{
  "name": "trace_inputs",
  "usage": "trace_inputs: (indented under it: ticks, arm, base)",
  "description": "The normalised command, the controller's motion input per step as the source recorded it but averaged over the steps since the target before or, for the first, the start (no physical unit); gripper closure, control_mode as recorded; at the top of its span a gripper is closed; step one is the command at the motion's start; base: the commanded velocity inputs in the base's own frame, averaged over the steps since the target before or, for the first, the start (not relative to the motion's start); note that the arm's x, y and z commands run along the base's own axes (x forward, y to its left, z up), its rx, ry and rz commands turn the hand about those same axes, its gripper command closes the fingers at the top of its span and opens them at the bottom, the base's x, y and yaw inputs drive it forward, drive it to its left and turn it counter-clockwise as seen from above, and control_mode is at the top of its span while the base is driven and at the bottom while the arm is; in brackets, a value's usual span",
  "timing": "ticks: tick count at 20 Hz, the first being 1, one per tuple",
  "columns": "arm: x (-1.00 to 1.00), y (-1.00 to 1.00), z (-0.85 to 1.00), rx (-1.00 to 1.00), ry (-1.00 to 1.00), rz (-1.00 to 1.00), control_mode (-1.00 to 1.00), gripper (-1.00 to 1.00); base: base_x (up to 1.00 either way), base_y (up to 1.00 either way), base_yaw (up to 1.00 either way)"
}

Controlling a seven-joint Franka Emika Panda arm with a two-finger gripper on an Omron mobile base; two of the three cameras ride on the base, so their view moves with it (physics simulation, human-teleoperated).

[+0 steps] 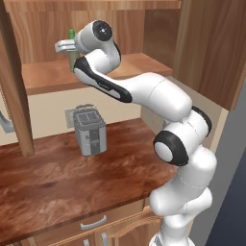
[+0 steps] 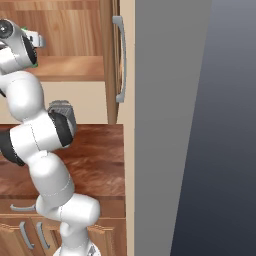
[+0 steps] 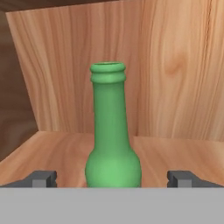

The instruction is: Get the candle and the beer from the cabinet and move them to the dining counter.

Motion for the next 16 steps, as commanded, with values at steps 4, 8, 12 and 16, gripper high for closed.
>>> trace_inputs:
  ticks: [4,8,12,16]
  arm:
    - [0.14,0.0,-0.1,0.0,0.0,0.0,-1.0,-1.0]
    - [0.11,0.0,-0.11,0.0,0.0,0.0,-1.0,-1.0]
    - [0.03,0.01,-0.09,0.0,0.0,0.0,-1.0,-1.0]
    - [0.0,0.19,-0.12,0.0,0.0,0.0,-1.0,-1.0]
  base:
    - [0.0,0.0,0.0]
    - [0.0,0.0,0.0]
    - [0.0,0.0,0.0]
    - [0.0,0.0,0.0]
